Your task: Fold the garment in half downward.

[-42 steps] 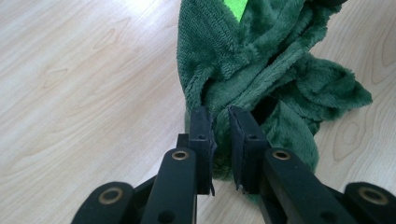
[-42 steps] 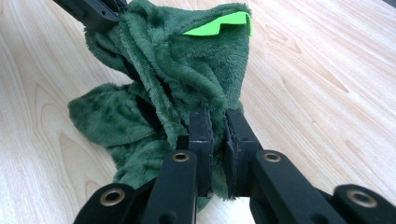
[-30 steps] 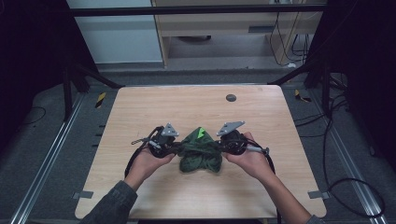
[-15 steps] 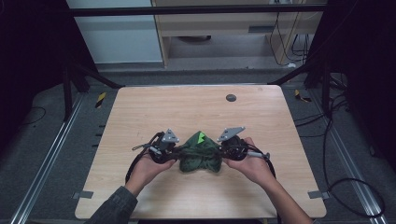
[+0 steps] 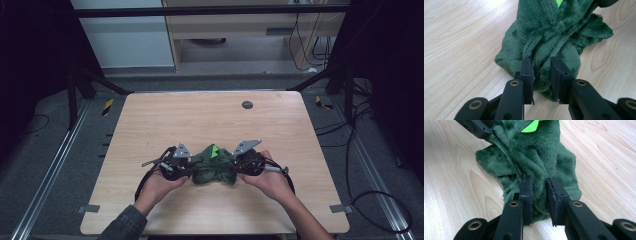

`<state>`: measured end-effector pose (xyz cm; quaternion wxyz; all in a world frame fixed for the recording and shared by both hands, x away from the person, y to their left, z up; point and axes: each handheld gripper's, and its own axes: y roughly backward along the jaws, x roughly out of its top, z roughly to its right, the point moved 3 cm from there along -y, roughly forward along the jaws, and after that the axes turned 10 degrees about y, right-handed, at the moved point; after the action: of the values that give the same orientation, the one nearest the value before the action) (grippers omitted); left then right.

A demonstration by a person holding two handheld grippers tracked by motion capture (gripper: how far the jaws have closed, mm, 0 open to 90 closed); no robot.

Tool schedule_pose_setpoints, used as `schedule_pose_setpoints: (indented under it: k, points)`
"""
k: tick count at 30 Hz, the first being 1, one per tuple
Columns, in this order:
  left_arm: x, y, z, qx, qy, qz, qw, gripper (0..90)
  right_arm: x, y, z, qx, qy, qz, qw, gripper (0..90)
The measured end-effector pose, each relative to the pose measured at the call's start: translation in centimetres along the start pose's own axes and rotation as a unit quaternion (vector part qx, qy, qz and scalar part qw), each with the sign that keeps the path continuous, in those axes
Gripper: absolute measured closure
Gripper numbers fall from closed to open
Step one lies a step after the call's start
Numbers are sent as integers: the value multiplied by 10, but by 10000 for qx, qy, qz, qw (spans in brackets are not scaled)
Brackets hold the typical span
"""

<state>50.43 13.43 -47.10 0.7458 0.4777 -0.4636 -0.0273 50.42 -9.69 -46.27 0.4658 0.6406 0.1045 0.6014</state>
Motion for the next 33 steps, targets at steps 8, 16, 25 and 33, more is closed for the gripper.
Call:
schedule_pose_setpoints:
  k: [8, 16, 25, 33]
  points:
    - [-6, -1, 4, -26, -6, 13, 10000, 717, -3, -1, -4, 27, 10, 9, 10000, 720]
    - [-15, -5, 7, -27, 14, 20, 10000, 716, -9, -3, -9, 38, -21, -4, 10000, 686]
    - [-18, -4, 11, 47, -84, 61, 9999, 716, -12, -2, -14, 3, -3, -33, 10000, 657]
    - [-24, -3, 10, 92, -31, 146, 9998, 714, -17, -3, -17, 1, -64, -53, 10000, 611]
